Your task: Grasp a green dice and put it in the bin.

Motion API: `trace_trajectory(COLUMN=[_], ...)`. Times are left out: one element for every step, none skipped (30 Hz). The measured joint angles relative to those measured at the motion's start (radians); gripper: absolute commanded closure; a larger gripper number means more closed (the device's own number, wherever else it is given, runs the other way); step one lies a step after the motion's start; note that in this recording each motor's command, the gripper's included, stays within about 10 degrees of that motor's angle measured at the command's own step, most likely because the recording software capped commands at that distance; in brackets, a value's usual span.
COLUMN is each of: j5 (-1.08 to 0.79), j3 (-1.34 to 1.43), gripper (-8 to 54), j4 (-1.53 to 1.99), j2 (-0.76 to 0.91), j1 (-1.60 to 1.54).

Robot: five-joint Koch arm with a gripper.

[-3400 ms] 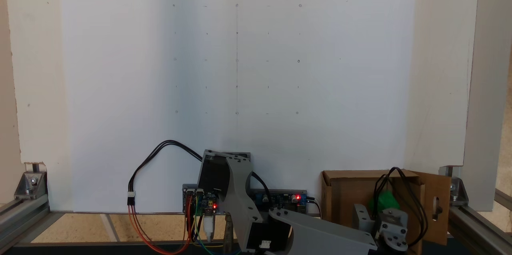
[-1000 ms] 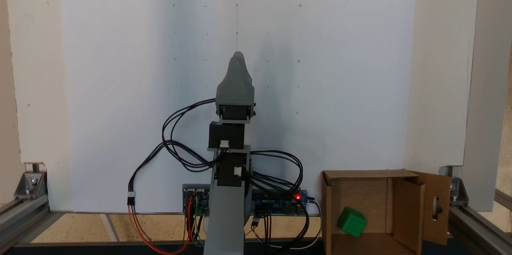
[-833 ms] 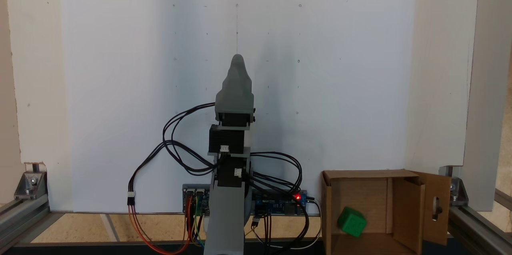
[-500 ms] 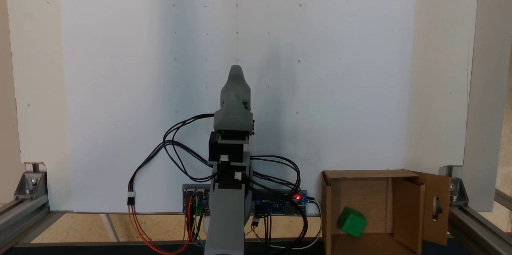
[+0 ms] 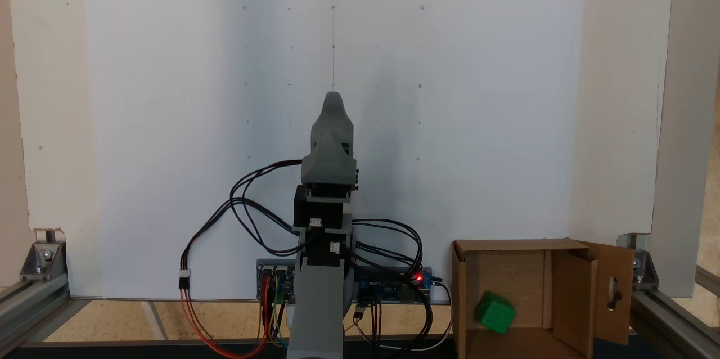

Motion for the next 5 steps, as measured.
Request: trace_trajectory(j5=[0.000,0.000,0.000,0.000,0.000], j3=[0.000,0.000,0.002,0.002,0.000], gripper=[1.0,1.0,1.0,1.0,1.0], j4=[0.000,0.000,0.000,0.000,0.000], j2=[0.000,0.000,0.000,0.000,0.000], j1=[0.000,0.000,0.000,0.000,0.000])
